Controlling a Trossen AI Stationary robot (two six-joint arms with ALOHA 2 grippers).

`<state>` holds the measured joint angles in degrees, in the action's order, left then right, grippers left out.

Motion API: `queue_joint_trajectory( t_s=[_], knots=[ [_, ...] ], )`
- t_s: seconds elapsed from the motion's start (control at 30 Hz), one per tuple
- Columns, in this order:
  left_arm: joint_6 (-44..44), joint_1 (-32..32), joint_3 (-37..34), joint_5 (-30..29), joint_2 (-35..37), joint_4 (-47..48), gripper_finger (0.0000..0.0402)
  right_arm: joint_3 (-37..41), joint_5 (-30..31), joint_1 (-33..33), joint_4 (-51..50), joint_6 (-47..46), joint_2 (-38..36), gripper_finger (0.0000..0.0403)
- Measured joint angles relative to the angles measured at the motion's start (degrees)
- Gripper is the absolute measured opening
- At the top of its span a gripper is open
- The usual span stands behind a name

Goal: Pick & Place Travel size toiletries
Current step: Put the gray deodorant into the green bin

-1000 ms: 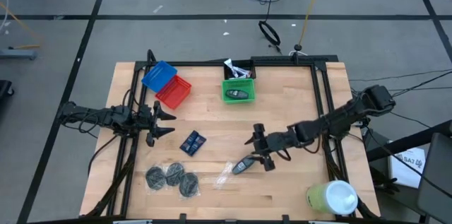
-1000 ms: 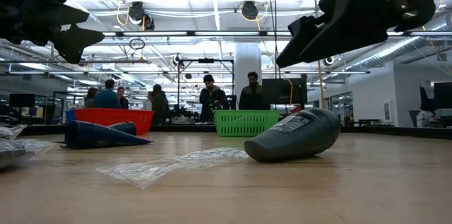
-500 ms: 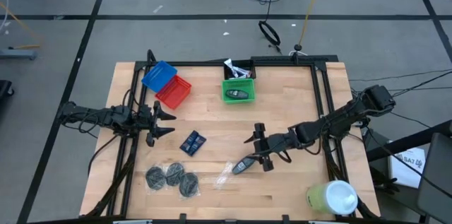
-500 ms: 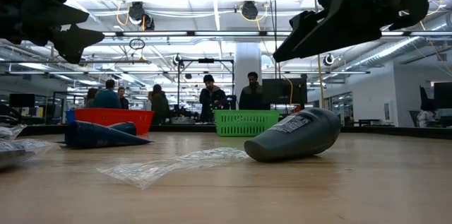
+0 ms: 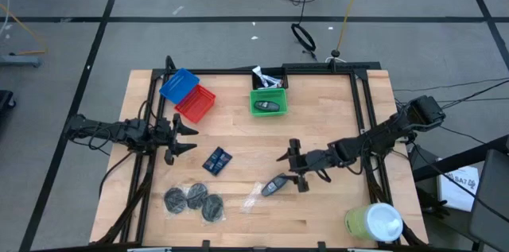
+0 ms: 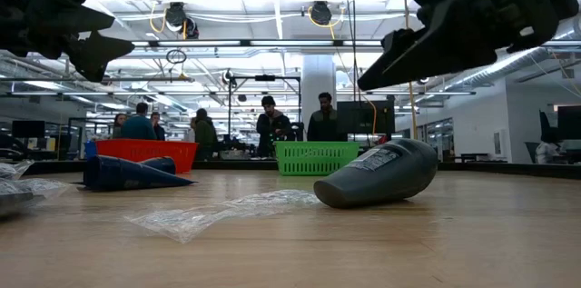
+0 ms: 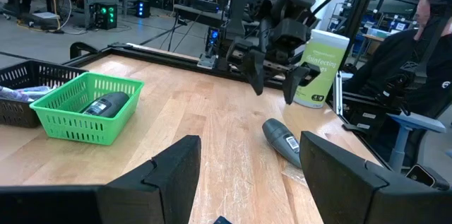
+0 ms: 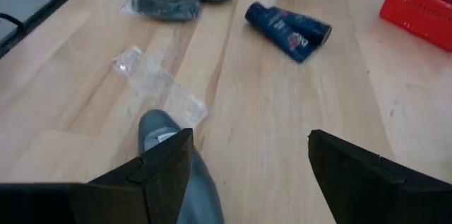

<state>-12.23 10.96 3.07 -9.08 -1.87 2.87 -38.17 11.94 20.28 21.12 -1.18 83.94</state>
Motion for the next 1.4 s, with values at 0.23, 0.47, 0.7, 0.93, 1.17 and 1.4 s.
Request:
queue_joint_trajectory(
  t_s=[0.23,0.47,0.7,0.93,1.17,1.4],
  knots=[
    [0.00,-0.01,0.00,0.02,0.02,-0.01,0.0237,-0.93,-0.03,0.48,-0.23,-0.72,1.25,0.0267],
    [0.00,0.00,0.00,0.01,0.01,-0.02,0.0237,-1.57,-1.65,-0.19,-2.57,-1.20,3.97,0.0267],
    [0.00,0.00,0.00,0.02,0.00,0.00,0.0237,-1.57,1.36,-1.21,-2.97,-2.14,3.91,0.0267],
    [0.00,0.00,0.00,0.02,0.01,-0.02,0.0237,-1.57,-2.26,-2.46,-4.02,-2.39,3.91,0.0267],
    [0.00,0.00,0.00,0.01,0.00,-0.02,0.0237,-2.92,-3.02,-1.19,-3.04,-2.50,3.91,0.0267],
    [0.00,0.00,0.00,0.02,0.00,-0.02,0.0237,-7.89,-3.05,2.79,-6.48,1.34,7.42,0.0267]
  ],
)
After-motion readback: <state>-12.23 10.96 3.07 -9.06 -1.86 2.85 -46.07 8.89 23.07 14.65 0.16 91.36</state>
